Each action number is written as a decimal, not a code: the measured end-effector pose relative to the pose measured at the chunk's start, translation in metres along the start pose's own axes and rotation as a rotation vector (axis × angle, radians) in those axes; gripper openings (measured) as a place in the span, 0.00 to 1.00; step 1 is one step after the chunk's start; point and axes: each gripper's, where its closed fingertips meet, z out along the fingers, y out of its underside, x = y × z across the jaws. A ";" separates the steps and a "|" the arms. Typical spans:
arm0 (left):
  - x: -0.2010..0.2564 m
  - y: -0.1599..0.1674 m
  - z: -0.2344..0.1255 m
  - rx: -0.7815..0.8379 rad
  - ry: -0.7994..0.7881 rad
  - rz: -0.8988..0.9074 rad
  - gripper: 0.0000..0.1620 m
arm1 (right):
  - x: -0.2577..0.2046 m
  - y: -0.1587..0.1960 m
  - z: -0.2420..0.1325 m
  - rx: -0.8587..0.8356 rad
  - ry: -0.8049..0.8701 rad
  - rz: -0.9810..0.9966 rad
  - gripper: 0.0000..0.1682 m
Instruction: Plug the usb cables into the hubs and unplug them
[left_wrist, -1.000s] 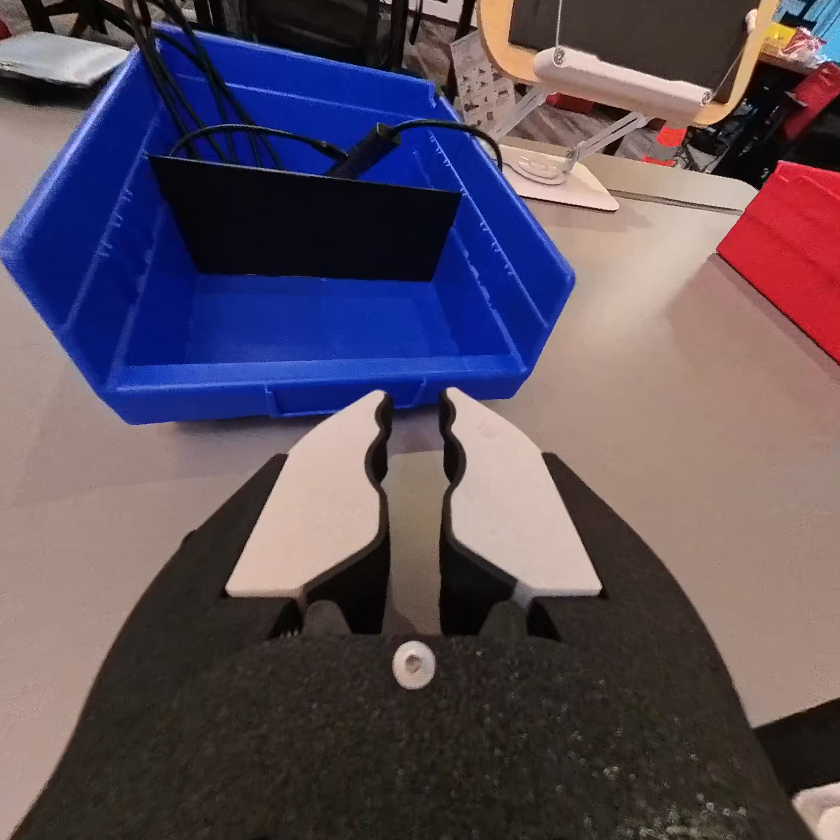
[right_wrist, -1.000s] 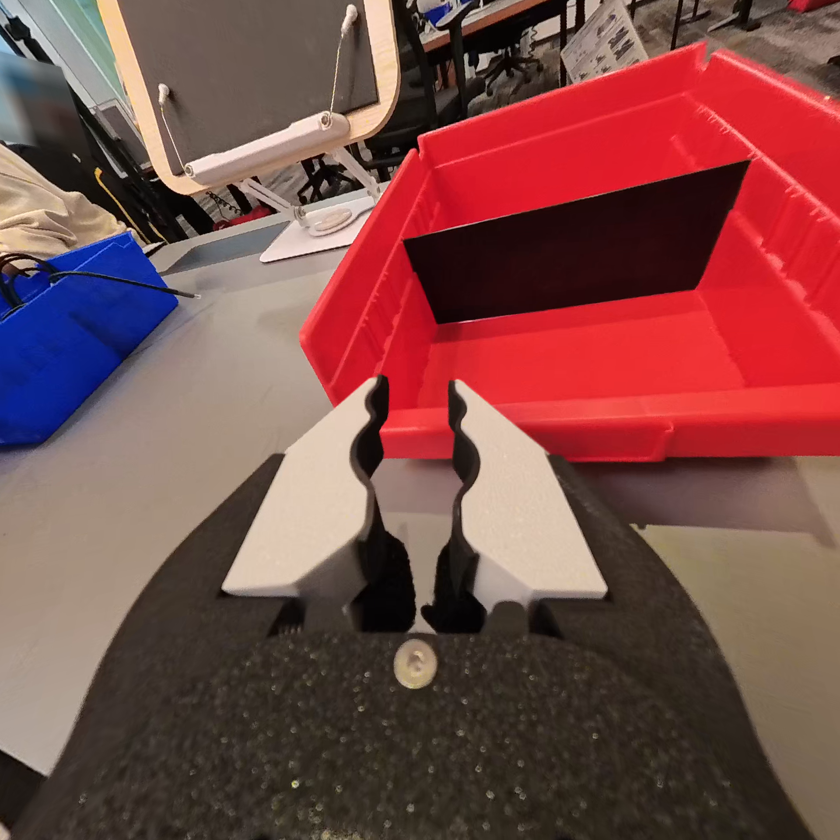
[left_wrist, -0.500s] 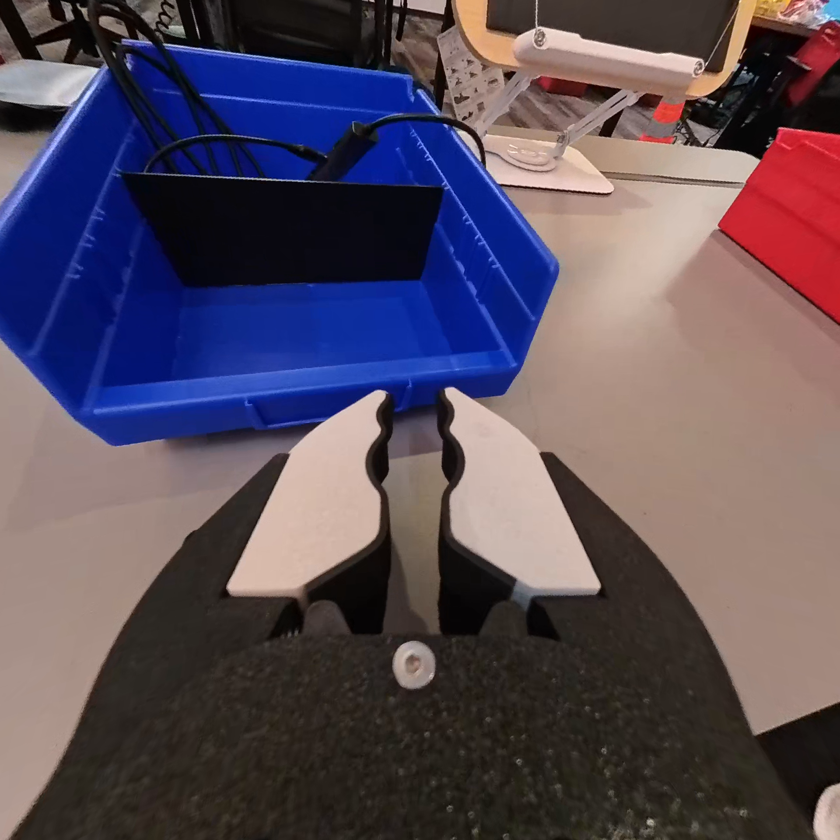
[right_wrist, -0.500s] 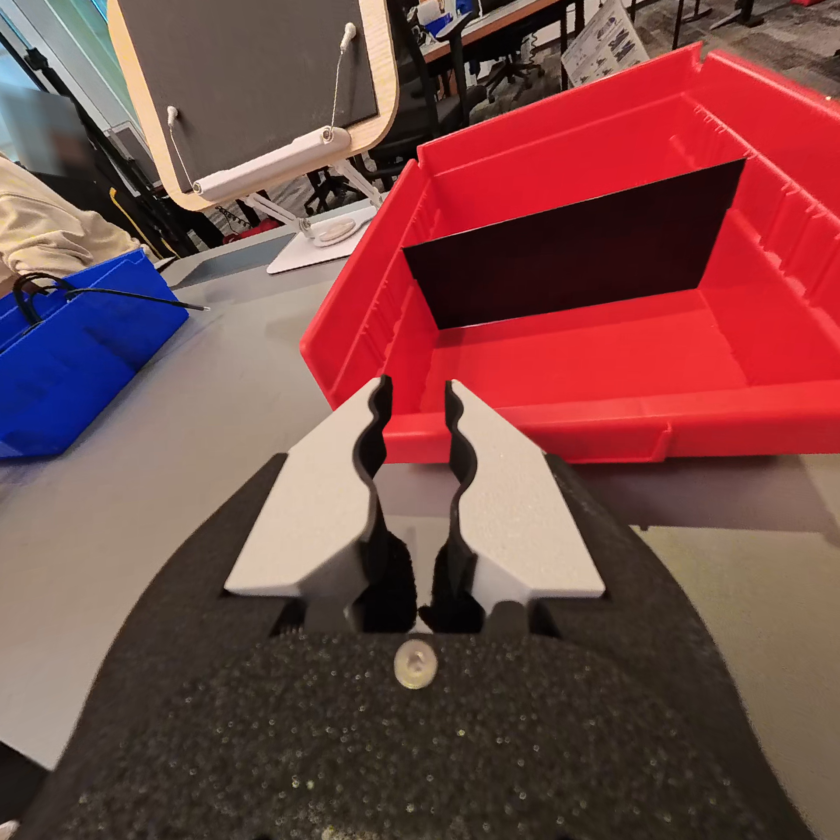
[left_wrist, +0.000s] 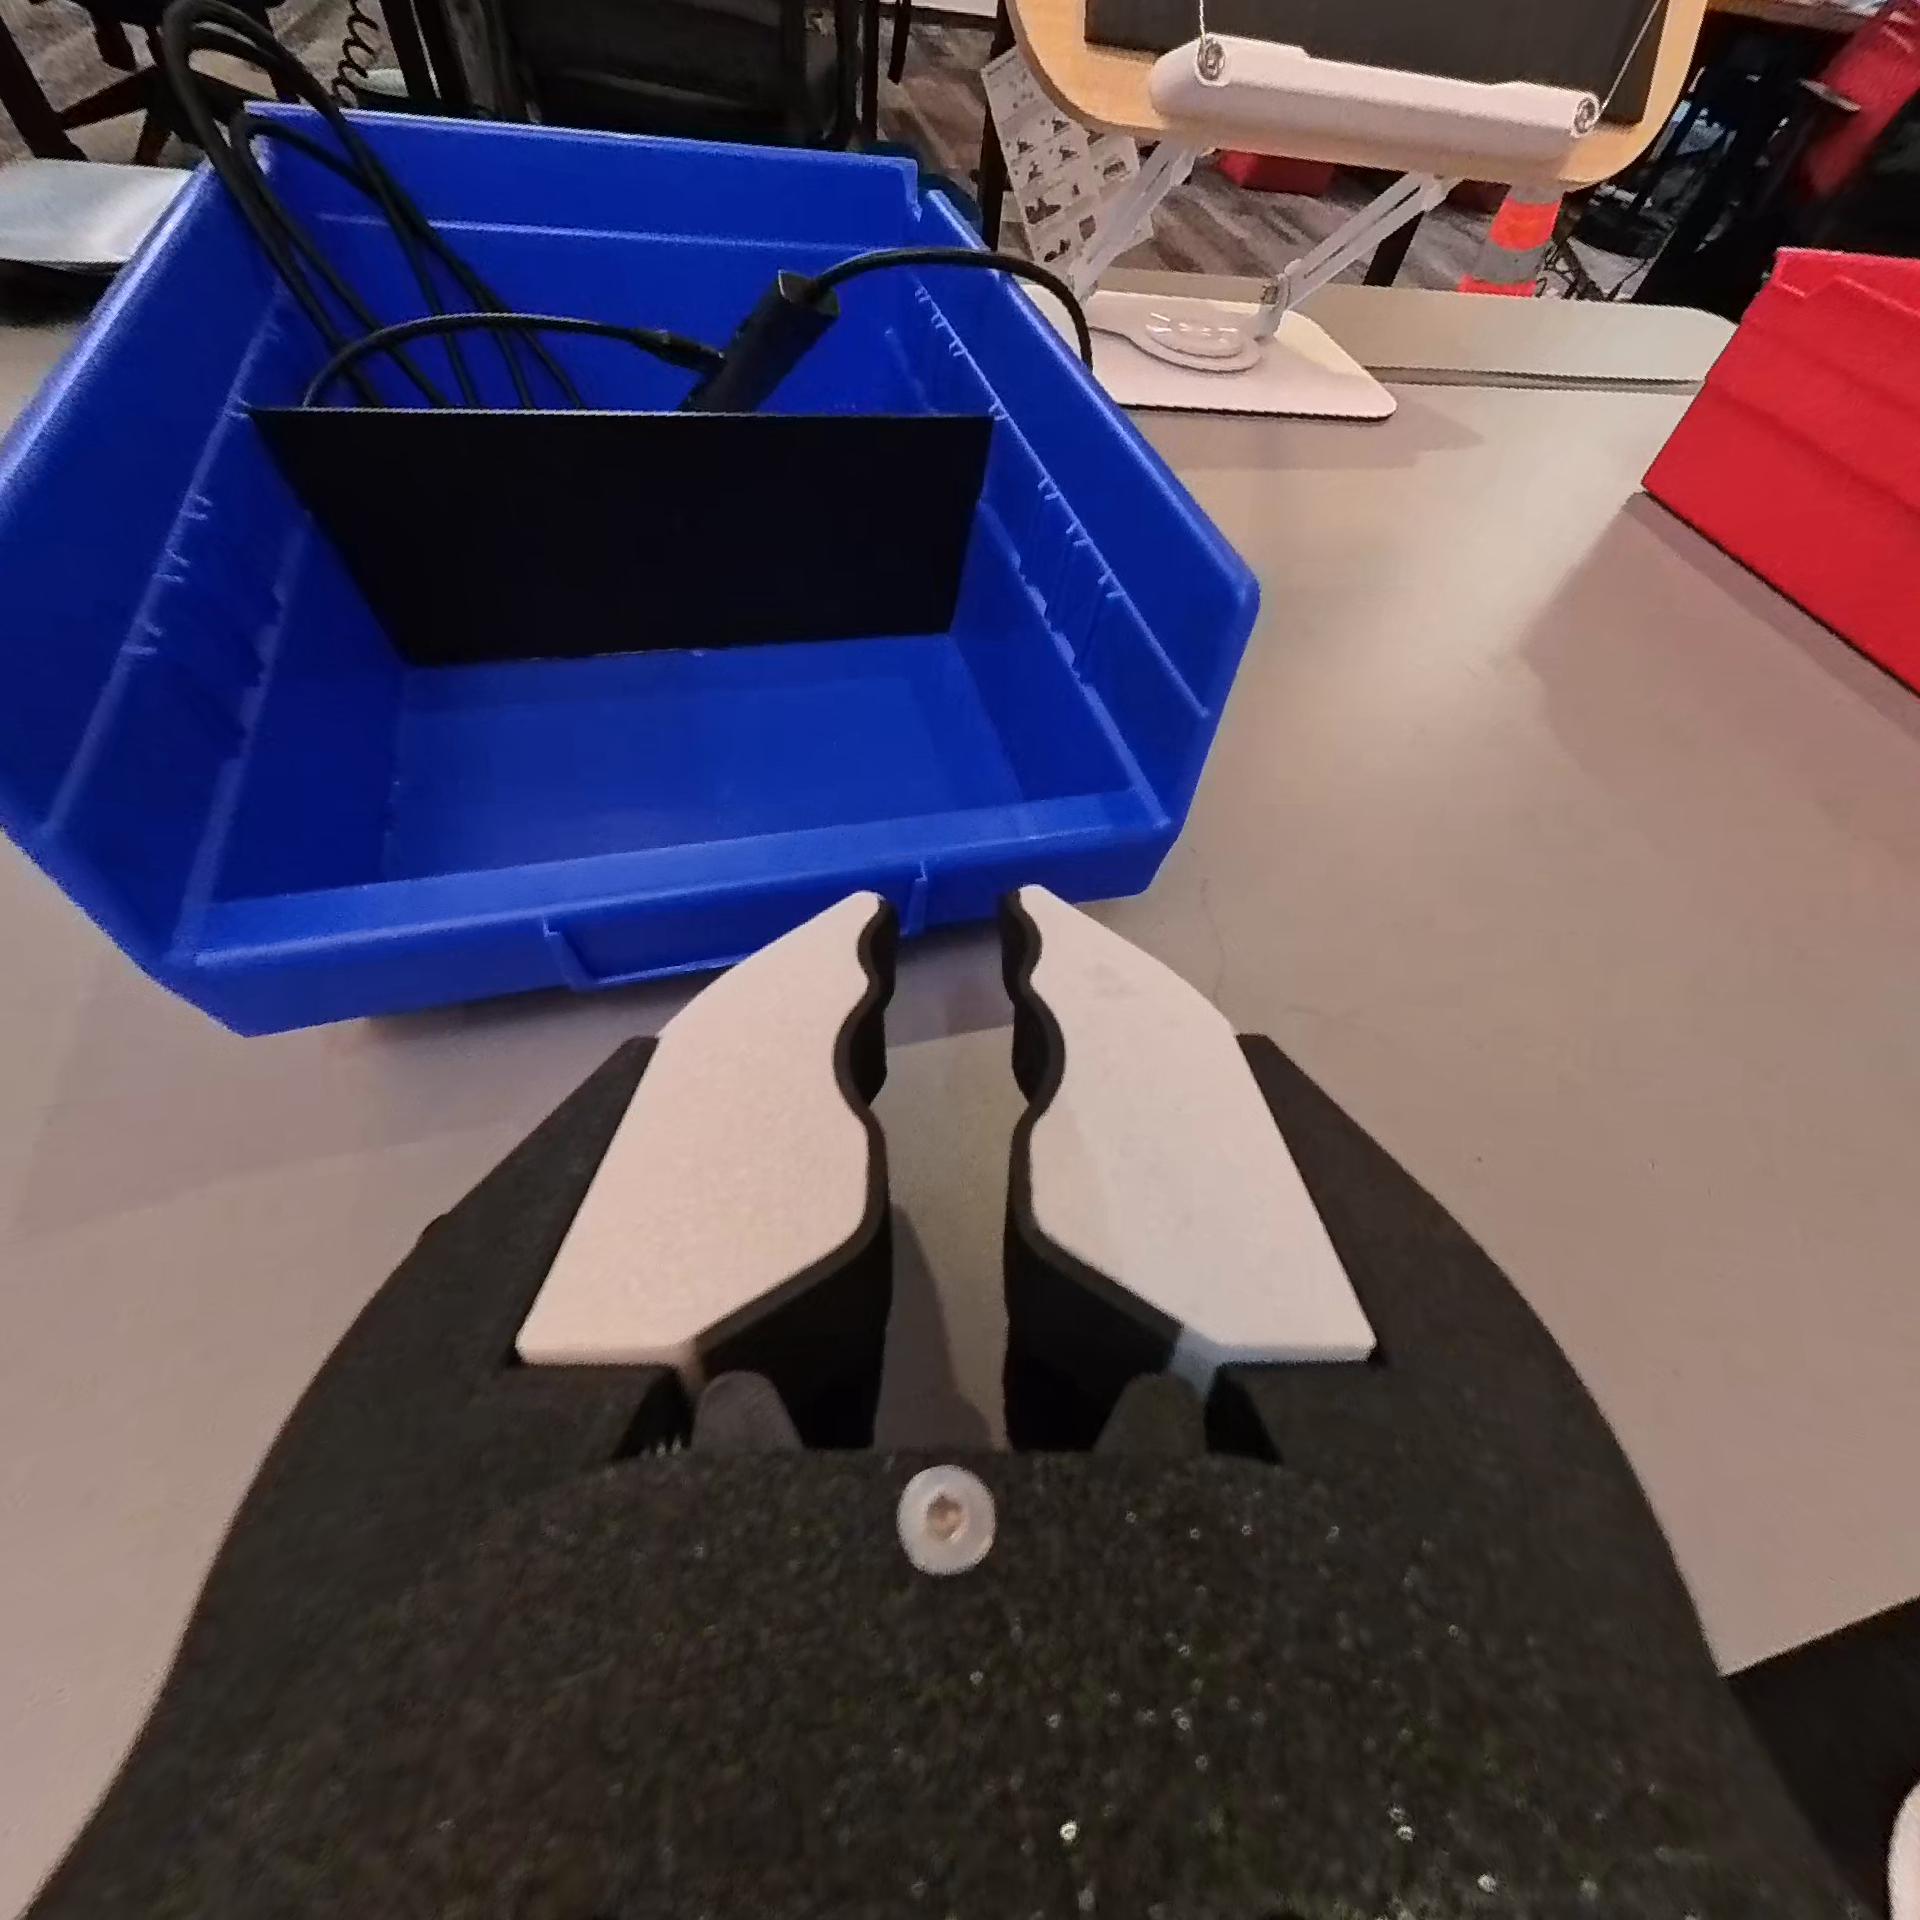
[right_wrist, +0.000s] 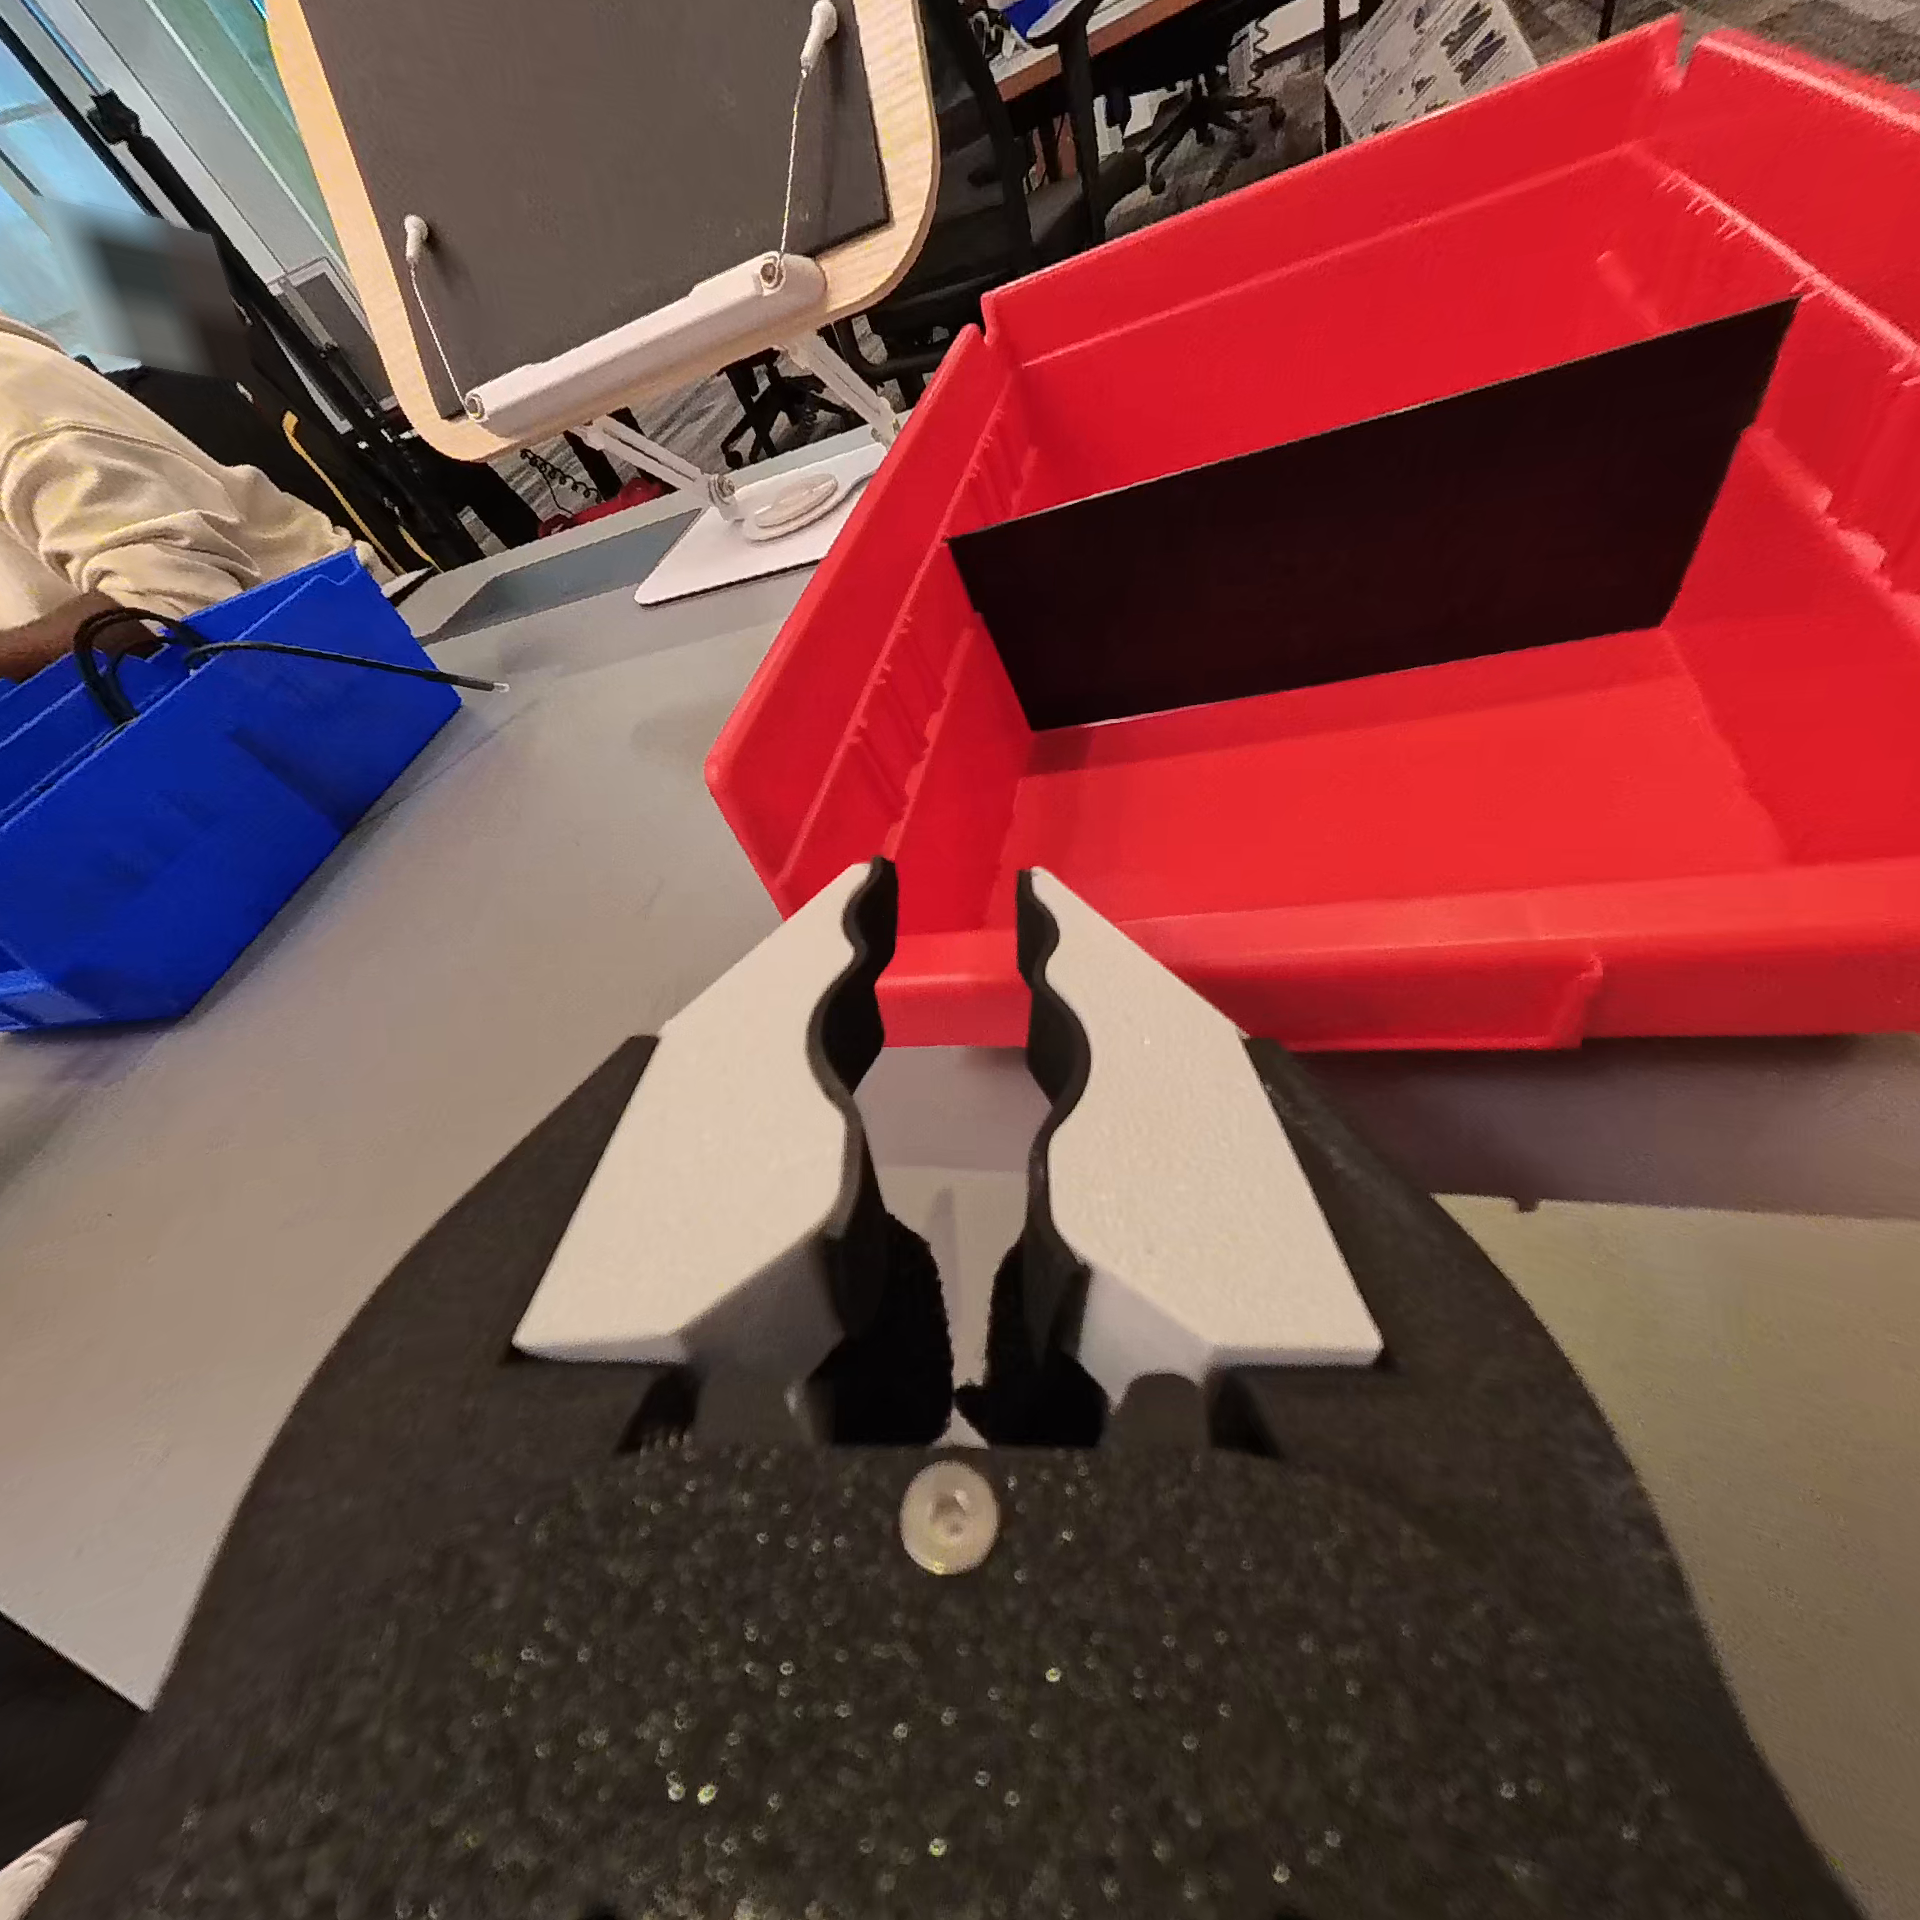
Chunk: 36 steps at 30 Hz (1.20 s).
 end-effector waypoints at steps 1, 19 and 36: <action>0.001 0.000 0.000 0.001 0.006 -0.001 0.12 | -0.001 0.001 0.000 -0.003 -0.003 -0.001 0.12; -0.040 -0.113 0.125 -0.544 -0.014 1.090 0.21 | -0.015 0.014 0.009 -0.068 -0.037 -0.025 0.12; -0.076 -0.140 0.221 -0.629 0.014 0.977 0.07 | -0.015 0.013 -0.006 -0.042 -0.094 0.054 0.12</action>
